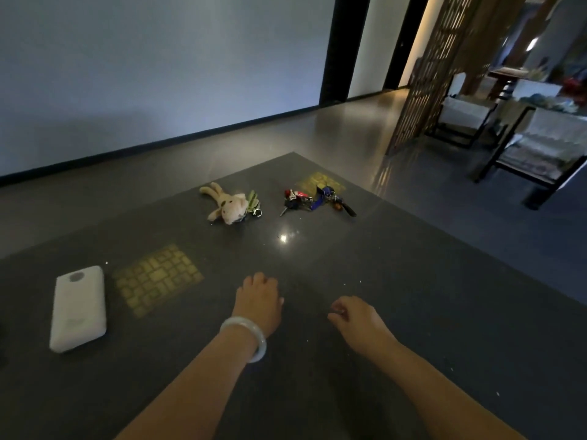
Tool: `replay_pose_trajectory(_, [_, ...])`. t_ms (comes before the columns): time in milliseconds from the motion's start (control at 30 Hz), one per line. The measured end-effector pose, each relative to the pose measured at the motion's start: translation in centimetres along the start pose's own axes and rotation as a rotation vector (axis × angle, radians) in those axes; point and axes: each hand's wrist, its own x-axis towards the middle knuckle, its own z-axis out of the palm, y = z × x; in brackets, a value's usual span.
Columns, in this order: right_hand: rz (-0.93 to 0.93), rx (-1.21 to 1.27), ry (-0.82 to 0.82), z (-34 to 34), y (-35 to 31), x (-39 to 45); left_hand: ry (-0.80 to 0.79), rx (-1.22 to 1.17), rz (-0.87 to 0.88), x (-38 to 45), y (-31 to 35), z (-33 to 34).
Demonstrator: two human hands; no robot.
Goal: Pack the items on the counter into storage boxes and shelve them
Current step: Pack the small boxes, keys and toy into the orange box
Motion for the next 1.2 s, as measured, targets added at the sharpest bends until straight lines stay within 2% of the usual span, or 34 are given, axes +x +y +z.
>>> replay_pose_trajectory(133, [-0.061,-0.152,0.191,0.6,-0.3,5.6,-0.006,0.069,-0.065,4.4,1.2,1.5])
replay_pose_trajectory(367, [-0.024,-0.276,0.246,3.2,3.2,9.2,0.0,0.048,-0.101,11.0,2.3,3.6])
replay_pose_trajectory(600, [-0.047,-0.382,0.289,3.5,3.4,9.8,0.035,0.051,-0.097,11.6,1.9,5.5])
replay_pose_trajectory(667, [-0.074,-0.365,0.33,2.5,3.3,11.0,0.037,0.051,-0.099,11.7,1.9,5.6])
replay_pose_trajectory(733, [-0.076,-0.224,0.367,1.0,3.2,13.9,0.035,0.063,-0.113,11.7,2.1,5.7])
replay_pose_trajectory(800, [-0.053,-0.081,0.357,-0.7,2.9,17.4,0.035,0.071,-0.124,11.7,2.2,5.8])
replay_pose_trajectory(867, [-0.028,-0.039,0.348,-2.0,2.5,20.9,0.042,0.071,-0.123,11.7,2.1,5.7])
replay_pose_trajectory(967, [-0.01,-0.071,0.303,-3.2,2.1,25.6,0.086,0.085,-0.112,11.5,1.9,5.6])
replay_pose_trajectory(1100, [-0.002,-0.149,0.142,-4.2,2.4,29.6,0.102,0.108,-0.106,11.4,2.0,5.7])
replay_pose_trajectory(1200, [-0.057,-0.183,0.206,-2.9,3.3,28.9,0.091,0.11,-0.107,11.4,2.1,5.7])
